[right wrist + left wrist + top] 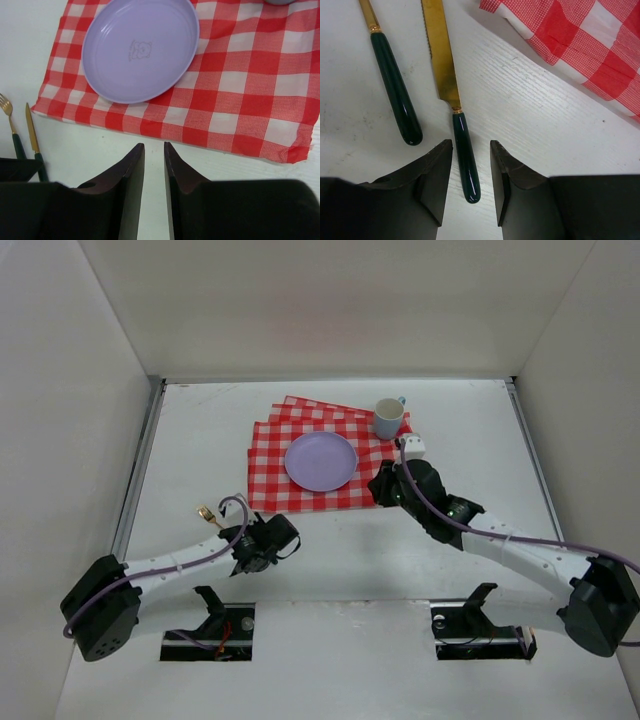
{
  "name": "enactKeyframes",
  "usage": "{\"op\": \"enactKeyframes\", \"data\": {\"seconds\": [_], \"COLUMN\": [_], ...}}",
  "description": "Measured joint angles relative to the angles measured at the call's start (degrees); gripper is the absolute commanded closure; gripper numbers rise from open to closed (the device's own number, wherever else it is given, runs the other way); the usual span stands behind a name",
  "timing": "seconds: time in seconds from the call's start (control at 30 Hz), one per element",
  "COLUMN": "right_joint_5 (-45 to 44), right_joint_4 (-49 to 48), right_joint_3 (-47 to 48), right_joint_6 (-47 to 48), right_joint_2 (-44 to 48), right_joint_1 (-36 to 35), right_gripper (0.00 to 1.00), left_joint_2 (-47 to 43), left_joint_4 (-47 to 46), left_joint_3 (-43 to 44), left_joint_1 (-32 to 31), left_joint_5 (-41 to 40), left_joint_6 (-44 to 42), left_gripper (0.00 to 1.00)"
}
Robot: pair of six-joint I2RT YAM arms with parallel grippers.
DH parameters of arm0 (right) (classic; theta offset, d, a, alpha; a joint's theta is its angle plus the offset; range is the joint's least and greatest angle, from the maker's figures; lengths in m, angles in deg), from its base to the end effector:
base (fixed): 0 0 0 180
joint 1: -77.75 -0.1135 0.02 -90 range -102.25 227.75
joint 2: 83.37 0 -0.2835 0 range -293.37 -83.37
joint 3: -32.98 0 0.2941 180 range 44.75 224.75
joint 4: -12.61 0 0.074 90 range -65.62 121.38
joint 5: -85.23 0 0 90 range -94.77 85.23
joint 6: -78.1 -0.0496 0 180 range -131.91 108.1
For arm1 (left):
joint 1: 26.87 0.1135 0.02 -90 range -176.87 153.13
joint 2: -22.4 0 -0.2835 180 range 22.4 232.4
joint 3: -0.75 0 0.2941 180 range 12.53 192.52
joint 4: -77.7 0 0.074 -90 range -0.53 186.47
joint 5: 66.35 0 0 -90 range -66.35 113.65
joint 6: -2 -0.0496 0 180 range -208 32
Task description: Set the dinner table for one person
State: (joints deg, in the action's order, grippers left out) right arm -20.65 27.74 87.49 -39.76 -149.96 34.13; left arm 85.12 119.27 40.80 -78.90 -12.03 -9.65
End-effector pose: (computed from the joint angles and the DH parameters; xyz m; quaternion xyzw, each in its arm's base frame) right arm 0.2289 0.1993 0.2565 -0.0446 0.8473 0.2057 0.4877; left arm 0.1527 -0.1486 0.1492 -0.2778 0.8880 -0.0673 0.3601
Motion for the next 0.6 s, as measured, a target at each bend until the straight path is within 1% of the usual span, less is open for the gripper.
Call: {"op": "enactKeyframes", "data": {"seconds": [0.1, 0.17, 0.2, 0.27, 0.33, 0.4, 0.43, 0.6], "right_joint_5": [0.1, 0.1, 0.2, 0.3, 0.3, 0.3, 0.3, 0.4], "right_joint_4": [-0.1, -0.2, -0.2, -0.3, -0.5, -0.5, -0.8, -1.0], "right_joint_3": [-0.5, -0.6, -0.6, -0.7, -1.2, -1.8, -2.1, -3.7], "right_joint_6": [0.0, 0.0, 0.0, -0.2, -0.4, -0.4, -0.5, -1.0], "right_joint_2": [1.7, 2.4, 2.7, 3.3, 4.3, 5.2, 5.6, 7.5], "right_joint_1": [0.9, 1.3, 1.5, 1.7, 1.7, 2.1, 2.4, 4.8], "right_gripper": [0.71, 0.69, 0.66, 0.55, 0.46, 0.43, 0.42, 0.33], "left_joint_2": [1.2, 2.1, 2.7, 3.5, 3.8, 3.8, 3.8, 2.3], "left_joint_4": [0.5, 0.5, 0.4, 0.2, -0.3, -1.0, -1.6, -3.0], "left_joint_3": [0.3, 0.3, 0.3, 0.3, 0.3, 0.2, -0.1, -1.2], "left_joint_1": [0.0, 0.1, 0.2, 0.5, 1.0, 1.6, 1.9, 2.7], "left_joint_5": [0.2, 0.6, 0.8, 1.2, 1.4, 1.7, 1.9, 2.3], "left_joint_6": [0.6, 0.9, 0.9, 1.1, 1.1, 1.2, 1.2, 1.0], "left_gripper": [0.67, 0.69, 0.69, 0.71, 0.78, 0.86, 0.88, 0.95]}}
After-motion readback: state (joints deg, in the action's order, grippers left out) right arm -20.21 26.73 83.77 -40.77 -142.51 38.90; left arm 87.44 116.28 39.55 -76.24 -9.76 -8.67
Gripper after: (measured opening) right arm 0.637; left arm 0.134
